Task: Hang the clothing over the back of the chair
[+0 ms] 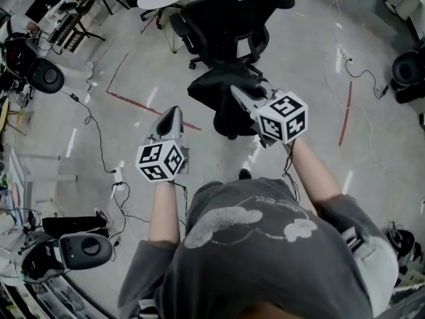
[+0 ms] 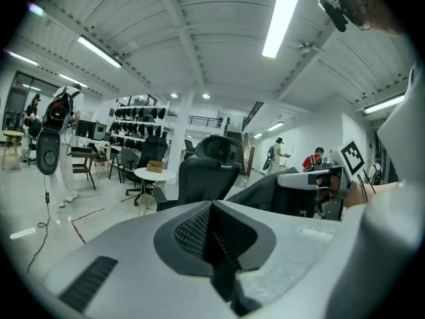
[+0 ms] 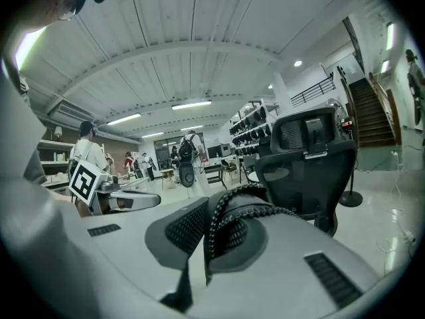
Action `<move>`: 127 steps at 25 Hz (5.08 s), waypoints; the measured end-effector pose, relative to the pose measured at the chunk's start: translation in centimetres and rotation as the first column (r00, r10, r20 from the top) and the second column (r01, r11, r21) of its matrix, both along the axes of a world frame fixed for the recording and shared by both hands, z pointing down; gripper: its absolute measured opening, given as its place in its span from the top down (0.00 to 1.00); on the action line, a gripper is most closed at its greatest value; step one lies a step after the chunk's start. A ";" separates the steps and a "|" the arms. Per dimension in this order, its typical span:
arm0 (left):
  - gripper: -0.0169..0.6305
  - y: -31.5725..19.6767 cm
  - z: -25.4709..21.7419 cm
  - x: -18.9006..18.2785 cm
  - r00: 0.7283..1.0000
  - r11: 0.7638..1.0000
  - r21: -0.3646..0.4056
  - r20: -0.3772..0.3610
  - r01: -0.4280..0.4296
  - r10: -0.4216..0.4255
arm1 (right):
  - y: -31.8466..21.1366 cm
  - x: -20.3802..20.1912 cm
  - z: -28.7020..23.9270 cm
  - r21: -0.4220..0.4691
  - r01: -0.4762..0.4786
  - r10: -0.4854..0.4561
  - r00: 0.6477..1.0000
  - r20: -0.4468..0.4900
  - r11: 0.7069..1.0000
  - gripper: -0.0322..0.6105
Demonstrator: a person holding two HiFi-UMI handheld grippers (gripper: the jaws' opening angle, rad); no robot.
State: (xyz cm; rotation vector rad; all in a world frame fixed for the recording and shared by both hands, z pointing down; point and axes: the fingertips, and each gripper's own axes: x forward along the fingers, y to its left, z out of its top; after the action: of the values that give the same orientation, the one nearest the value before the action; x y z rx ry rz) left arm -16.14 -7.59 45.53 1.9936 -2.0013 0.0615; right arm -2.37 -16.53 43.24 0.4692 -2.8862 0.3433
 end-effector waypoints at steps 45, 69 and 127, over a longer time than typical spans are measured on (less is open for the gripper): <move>0.97 -34.7 -8.8 -39.3 0.987 0.966 0.222 0.063 0.130 -0.147 | -35.8 -46.0 -14.9 0.278 0.161 -0.201 0.972 0.123 0.947 0.95; 0.97 -44.2 -16.0 -22.5 0.984 0.941 0.300 0.125 -0.156 0.124 | -46.7 -23.7 -27.1 0.437 -0.297 0.221 0.951 0.217 0.849 0.95; 0.97 -22.7 -15.8 5.9 0.971 0.932 0.286 0.154 -0.221 0.183 | -15.3 5.4 -19.2 0.410 -0.489 0.362 0.864 0.351 0.770 0.95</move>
State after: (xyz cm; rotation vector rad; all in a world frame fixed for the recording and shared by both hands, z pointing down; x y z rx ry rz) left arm -10.24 -30.33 29.72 2.4415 -1.9685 -0.0803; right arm 3.04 -31.85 24.04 1.2761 -3.0681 -0.3159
